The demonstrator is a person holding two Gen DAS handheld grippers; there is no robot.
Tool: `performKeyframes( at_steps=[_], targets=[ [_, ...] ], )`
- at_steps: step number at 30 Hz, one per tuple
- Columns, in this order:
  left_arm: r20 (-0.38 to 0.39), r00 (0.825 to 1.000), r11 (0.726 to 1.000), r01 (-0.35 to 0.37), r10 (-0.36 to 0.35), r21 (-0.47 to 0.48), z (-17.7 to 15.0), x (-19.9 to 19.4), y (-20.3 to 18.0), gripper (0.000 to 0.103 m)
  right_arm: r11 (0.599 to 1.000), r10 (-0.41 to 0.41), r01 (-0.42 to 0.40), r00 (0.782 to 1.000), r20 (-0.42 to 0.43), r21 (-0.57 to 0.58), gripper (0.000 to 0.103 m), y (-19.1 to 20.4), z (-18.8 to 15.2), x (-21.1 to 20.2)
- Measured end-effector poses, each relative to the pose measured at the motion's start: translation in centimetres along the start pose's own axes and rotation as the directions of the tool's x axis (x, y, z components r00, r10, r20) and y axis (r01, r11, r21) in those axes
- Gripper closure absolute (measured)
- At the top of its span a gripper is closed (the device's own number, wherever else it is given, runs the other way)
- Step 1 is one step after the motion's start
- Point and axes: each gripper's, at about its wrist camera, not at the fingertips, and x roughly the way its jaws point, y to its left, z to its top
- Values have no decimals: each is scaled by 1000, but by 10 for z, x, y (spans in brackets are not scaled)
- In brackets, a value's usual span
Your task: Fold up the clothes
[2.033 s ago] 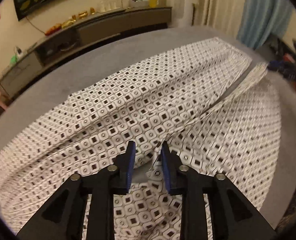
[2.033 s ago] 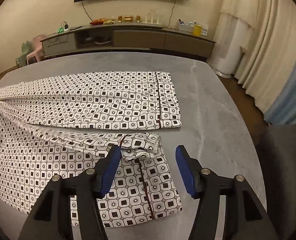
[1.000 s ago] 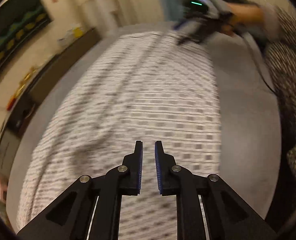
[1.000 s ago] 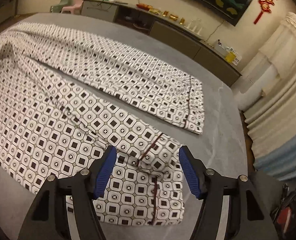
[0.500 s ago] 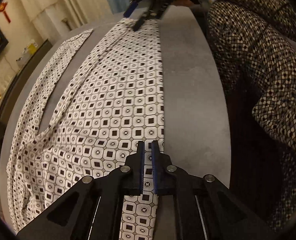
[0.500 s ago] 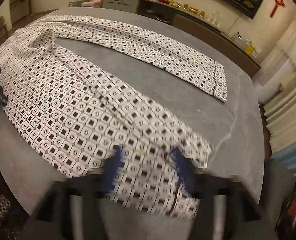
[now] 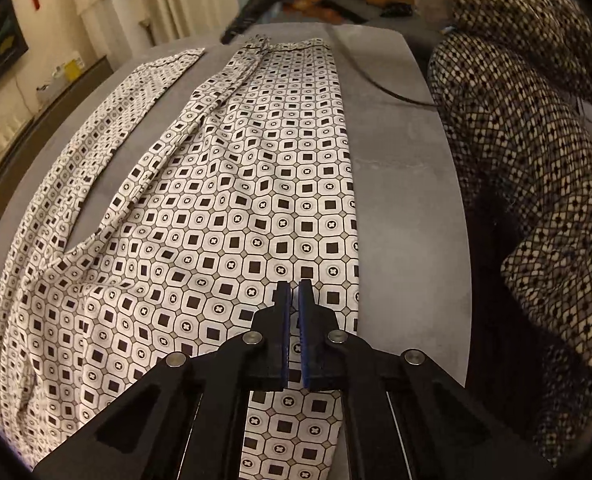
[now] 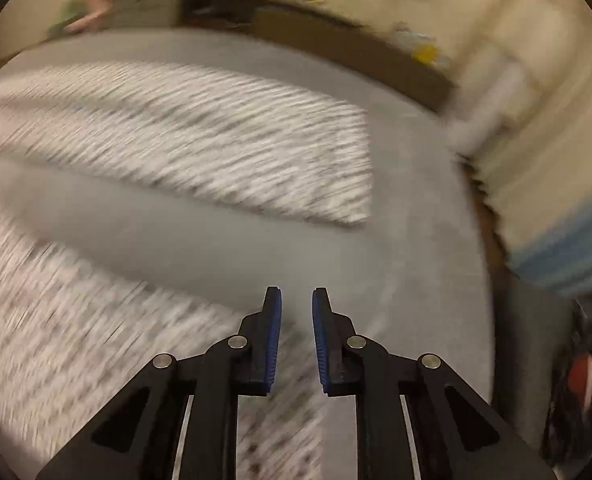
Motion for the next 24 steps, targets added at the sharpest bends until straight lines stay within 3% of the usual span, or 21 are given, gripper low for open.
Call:
performKeyframes(
  at_steps=[1, 2, 5, 6, 8, 10, 11, 13, 16, 18, 20, 24],
  targets=[
    [-3, 1000, 1000, -6, 6, 8, 0, 0, -1, 100, 996, -63, 62, 998, 19, 63, 82, -8, 5, 0],
    [-6, 1000, 1000, -8, 8, 12, -1, -2, -1, 100, 994, -57, 55, 998, 24, 99, 82, -12, 8, -2],
    [3, 1000, 1000, -3, 3, 1, -3, -5, 2, 100, 986, 140, -145, 988, 61, 88, 82, -13, 4, -33],
    [7, 1000, 1000, -3, 3, -1, -3, -5, 3, 100, 972, 220, -224, 974, 60, 66, 81, -10, -2, -43],
    [5, 1000, 1000, -14, 14, 5, -3, -5, 1, 100, 924, 381, -382, 924, 28, 24, 81, 4, -20, -57],
    [3, 1000, 999, -28, 28, 15, -3, -6, -3, 100, 882, 470, -471, 882, -28, -15, 81, 26, -40, -65],
    [2, 999, 999, -33, 33, 22, -3, -7, -5, 100, 879, 472, -474, 880, -57, -42, 81, 38, -46, -66],
    [-1, 999, 999, -37, 37, 32, -2, -9, -9, 100, 894, 432, -441, 895, -113, -72, 80, 56, -49, -58],
    [-3, 1000, 998, -26, 27, 51, -1, -11, -16, 101, 915, 397, -402, 913, -99, -36, 77, 58, -25, -48],
    [-3, 1000, 998, -23, 24, 65, -2, -14, -21, 102, 948, 319, -319, 945, -75, 12, 77, 55, 0, -34],
    [-6, 1000, 997, -29, 30, 72, -1, -15, -24, 102, 969, 236, -236, 972, 4, 76, 77, 48, 29, -26],
    [-13, 999, 998, -31, 32, 58, 0, -21, -28, 100, 971, 185, -190, 981, 50, 145, 75, 33, 49, -25]
  ],
)
